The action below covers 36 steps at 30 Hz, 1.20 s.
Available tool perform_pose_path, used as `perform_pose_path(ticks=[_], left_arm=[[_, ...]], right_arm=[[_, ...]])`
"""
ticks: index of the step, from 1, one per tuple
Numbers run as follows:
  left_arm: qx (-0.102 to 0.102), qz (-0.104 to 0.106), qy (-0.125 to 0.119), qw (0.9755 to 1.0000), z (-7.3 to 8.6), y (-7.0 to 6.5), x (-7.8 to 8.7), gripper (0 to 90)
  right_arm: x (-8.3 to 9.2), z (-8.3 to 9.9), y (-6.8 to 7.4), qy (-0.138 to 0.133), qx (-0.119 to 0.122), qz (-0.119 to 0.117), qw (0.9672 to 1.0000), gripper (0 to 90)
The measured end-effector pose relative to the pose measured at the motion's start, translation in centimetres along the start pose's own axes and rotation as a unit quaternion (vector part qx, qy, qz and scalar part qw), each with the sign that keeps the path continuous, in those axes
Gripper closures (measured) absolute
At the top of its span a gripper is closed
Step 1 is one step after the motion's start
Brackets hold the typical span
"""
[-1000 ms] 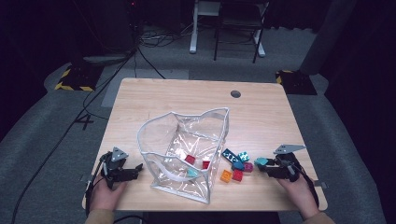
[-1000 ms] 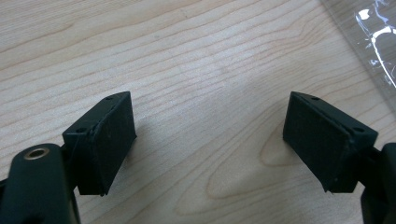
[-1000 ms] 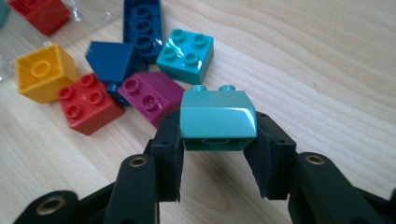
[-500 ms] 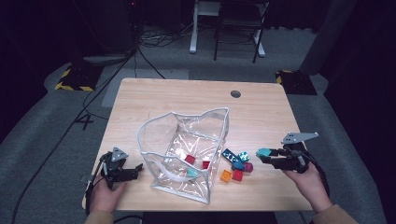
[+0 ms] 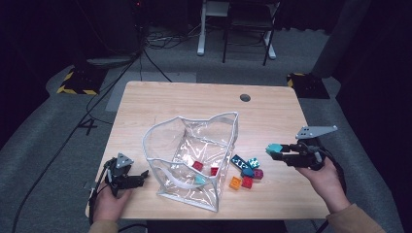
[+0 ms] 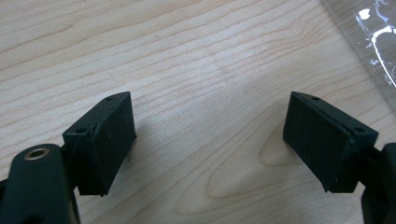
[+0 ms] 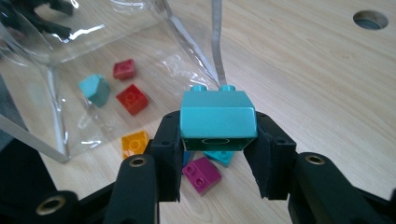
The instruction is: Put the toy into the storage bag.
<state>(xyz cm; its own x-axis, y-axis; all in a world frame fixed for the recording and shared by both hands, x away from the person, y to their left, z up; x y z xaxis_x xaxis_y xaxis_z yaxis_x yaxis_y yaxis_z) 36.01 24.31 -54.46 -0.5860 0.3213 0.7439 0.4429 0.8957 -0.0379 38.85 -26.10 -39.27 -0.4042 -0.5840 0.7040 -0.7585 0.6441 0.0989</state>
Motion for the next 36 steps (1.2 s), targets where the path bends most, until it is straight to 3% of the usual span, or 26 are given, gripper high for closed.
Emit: perform_pose_path(ticks=[5,16,26,36], left_arm=[[0.000,-0.001,0.000,1.0000,0.0,0.0,0.0,16.8],[0.000,-0.001,0.000,1.0000,0.0,0.0,0.0,16.9],[-0.001,0.001,0.000,1.0000,0.0,0.0,0.0,16.8],[-0.001,0.001,0.000,1.0000,0.0,0.0,0.0,16.8]], right_arm=[[1.2,-1.9,0.7,-0.010,0.010,-0.010,0.9998,58.3],[3.7,-7.7,3.4,-0.030,0.061,-0.018,0.9975,58.3],[3.1,-11.8,5.5,-0.023,0.083,-0.033,0.9958,58.3],[0.5,-15.6,7.8,-0.004,0.104,-0.051,0.9932,58.3]])
Point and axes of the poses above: each handheld gripper's, and its own axes: x roughly backward along the jaws, z roughly out of its underside, y roughly to its left, the point moved 5 cm from there along -x, roughly forward along the jaws, and after that the axes turned 2 degrees about y, right-handed, at the moved point
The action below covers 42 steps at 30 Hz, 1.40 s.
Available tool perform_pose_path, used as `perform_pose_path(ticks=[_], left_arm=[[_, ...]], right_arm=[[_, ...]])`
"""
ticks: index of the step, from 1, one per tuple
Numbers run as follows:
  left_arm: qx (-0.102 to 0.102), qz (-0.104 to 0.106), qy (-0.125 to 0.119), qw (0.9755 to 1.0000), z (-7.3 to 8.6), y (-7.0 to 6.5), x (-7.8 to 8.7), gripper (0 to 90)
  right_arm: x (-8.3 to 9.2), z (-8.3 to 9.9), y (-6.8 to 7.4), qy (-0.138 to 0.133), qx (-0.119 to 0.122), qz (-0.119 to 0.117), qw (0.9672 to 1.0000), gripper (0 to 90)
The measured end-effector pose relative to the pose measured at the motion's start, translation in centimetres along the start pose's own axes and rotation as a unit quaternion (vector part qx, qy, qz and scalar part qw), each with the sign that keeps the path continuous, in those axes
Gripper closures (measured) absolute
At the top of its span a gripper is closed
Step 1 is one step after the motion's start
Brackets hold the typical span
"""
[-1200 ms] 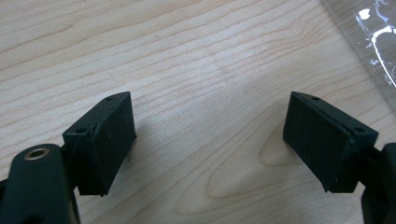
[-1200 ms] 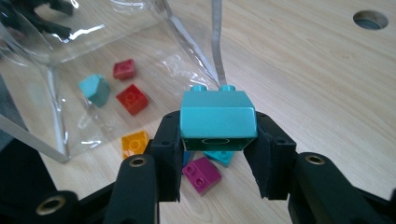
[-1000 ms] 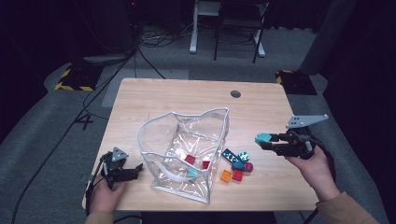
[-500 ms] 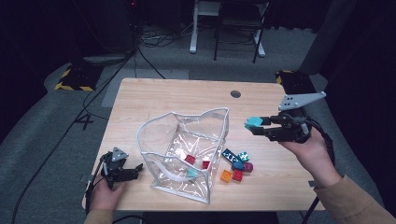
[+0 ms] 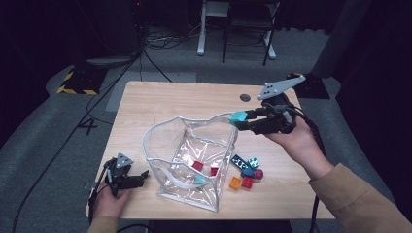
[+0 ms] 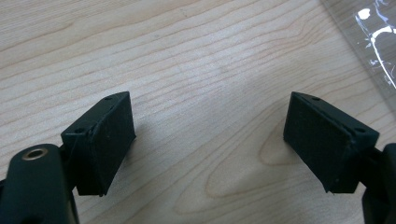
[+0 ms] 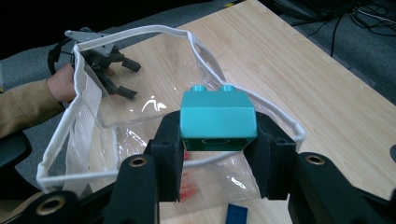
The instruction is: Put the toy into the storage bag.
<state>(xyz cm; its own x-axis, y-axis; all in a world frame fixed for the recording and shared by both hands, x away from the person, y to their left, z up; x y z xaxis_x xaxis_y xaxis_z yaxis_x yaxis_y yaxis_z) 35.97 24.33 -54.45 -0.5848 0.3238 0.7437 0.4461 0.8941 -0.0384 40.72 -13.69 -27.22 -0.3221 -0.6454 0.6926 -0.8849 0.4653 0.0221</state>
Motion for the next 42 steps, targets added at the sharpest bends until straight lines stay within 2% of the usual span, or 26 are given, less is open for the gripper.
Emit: perform_pose_path(ticks=[16,23,34,42], left_arm=[[0.000,0.001,0.000,1.0000,0.0,0.0,0.0,16.8],[0.000,0.000,0.001,1.0000,0.0,0.0,0.0,16.8],[-0.001,0.000,0.000,1.0000,0.0,0.1,0.0,16.8],[0.001,0.001,0.000,1.0000,0.0,0.1,0.0,16.8]], right_arm=[[-5.5,-4.2,1.3,0.025,0.030,-0.026,0.9989,58.4],[-8.0,-5.7,2.5,0.034,0.041,-0.041,0.9977,58.3],[-11.6,-6.8,3.7,0.063,0.051,-0.053,0.9953,58.4],[-13.8,-6.7,4.4,0.089,0.059,-0.057,0.9926,58.4]])
Point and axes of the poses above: each handheld gripper's, and its own axes: x roughly backward along the jaws, z roughly out of its underside, y roughly to its left, the point moved 5 cm from there along -x, roughly forward along the jaws, and after that the axes turned 2 degrees about y, right-handed, at the moved point
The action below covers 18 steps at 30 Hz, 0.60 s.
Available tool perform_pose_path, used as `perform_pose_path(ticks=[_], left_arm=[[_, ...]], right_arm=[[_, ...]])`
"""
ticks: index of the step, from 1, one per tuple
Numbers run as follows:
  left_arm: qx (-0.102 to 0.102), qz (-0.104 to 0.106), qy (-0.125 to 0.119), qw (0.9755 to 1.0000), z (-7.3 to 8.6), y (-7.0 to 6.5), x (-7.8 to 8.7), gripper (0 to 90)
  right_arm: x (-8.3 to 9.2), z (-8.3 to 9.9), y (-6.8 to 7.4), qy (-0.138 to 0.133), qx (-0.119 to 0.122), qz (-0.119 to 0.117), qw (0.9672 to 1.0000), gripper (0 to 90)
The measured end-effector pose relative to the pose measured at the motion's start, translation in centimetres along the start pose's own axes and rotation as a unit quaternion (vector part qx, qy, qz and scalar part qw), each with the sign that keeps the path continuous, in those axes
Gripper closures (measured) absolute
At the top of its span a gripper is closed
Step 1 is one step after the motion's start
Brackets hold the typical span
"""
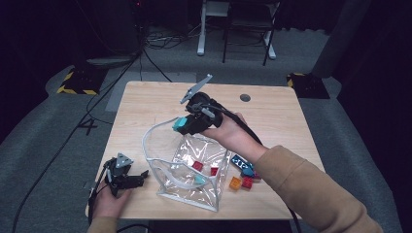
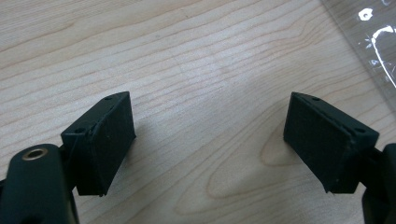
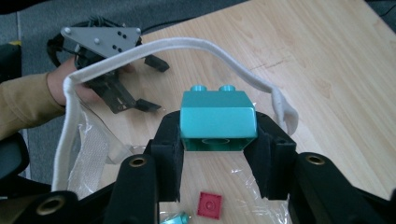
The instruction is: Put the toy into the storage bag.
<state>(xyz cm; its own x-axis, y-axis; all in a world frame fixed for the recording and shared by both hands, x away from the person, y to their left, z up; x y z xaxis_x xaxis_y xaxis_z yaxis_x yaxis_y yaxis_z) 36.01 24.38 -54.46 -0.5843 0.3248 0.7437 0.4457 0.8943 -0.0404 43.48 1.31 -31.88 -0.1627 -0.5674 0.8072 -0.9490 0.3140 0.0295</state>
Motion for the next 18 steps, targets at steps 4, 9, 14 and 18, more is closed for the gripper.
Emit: perform_pose_path(ticks=[4,9,14,18], left_arm=[[0.000,0.000,0.000,1.0000,0.0,0.0,0.0,16.8],[0.000,0.000,0.000,1.0000,0.0,0.0,0.0,16.8],[0.000,0.000,0.000,1.0000,0.0,0.0,0.0,16.8],[0.000,0.000,0.000,1.0000,0.0,0.0,0.0,16.8]], right_arm=[[-1.3,0.1,0.0,0.024,-0.003,0.002,0.9997,58.4],[-3.0,0.2,0.1,0.060,-0.003,-0.003,0.9982,58.3],[-4.5,0.7,0.5,0.095,-0.002,-0.018,0.9953,58.3],[-5.5,1.2,0.8,0.133,-0.001,-0.030,0.9907,58.3]])
Point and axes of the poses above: each handheld gripper's, and its own axes: x roughly backward along the jaws, z roughly out of its underside, y roughly to its left, the point moved 5 cm from there along -x, roughly forward along the jaws, and after that the axes turned 2 degrees about y, right-handed, at the moved point
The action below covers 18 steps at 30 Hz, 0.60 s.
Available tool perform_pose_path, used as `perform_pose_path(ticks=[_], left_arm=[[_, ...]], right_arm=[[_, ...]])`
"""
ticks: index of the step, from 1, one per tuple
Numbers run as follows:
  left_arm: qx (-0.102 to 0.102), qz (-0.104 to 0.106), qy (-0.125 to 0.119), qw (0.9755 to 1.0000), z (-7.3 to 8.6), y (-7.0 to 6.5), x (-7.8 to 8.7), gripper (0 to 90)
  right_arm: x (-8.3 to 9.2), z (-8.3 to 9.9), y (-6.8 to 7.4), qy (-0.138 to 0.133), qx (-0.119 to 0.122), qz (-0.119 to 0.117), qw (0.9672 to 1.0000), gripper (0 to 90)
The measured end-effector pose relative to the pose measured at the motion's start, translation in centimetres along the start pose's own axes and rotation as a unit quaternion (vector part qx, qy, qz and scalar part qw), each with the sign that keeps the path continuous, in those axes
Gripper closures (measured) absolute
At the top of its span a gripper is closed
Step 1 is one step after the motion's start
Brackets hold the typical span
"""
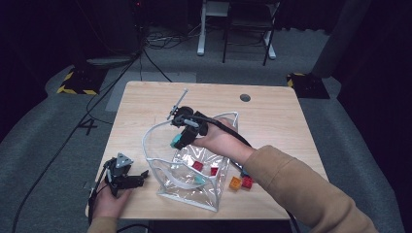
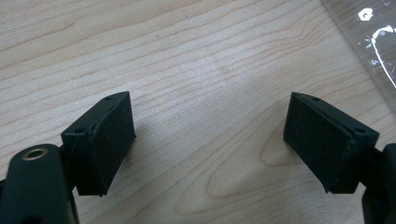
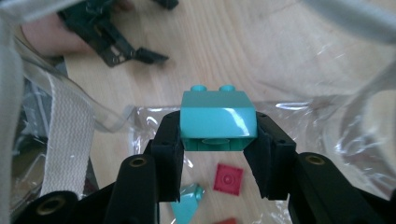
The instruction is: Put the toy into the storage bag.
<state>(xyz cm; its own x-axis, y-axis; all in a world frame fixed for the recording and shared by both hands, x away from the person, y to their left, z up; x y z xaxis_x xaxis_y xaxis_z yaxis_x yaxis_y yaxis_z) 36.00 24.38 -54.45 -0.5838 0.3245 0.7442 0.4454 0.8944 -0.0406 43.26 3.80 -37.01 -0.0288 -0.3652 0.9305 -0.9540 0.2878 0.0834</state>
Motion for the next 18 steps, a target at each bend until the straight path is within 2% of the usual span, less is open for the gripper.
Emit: perform_pose_path(ticks=[1,5,12,18], left_arm=[[0.000,0.000,0.000,1.0000,0.0,0.0,0.0,16.8],[0.000,0.000,0.000,1.0000,0.0,0.0,0.0,16.8],[0.000,0.000,0.000,1.0000,0.0,0.0,0.0,16.8],[0.000,0.000,0.000,1.0000,0.0,0.0,0.0,16.8]], right_arm=[[-0.4,0.1,0.0,0.016,0.000,-0.005,0.9999,58.3],[-1.4,0.5,0.1,0.050,0.003,-0.010,0.9987,58.3],[-2.3,1.0,0.3,0.087,0.003,-0.010,0.9962,58.4],[-2.6,1.3,0.4,0.098,0.004,-0.017,0.9950,56.8]])
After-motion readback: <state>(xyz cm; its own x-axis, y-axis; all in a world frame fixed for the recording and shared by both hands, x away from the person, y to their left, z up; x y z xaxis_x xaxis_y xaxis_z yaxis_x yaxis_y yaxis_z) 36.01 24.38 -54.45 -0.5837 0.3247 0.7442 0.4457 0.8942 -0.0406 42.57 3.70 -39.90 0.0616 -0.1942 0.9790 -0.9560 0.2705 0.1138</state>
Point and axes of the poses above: each handheld gripper's, and its own axes: x roughly backward along the jaws, z roughly out of its underside, y roughly to its left, the point moved 5 cm from there along -x, roughly forward along the jaws, and after that the axes turned 2 degrees about y, right-handed, at the moved point
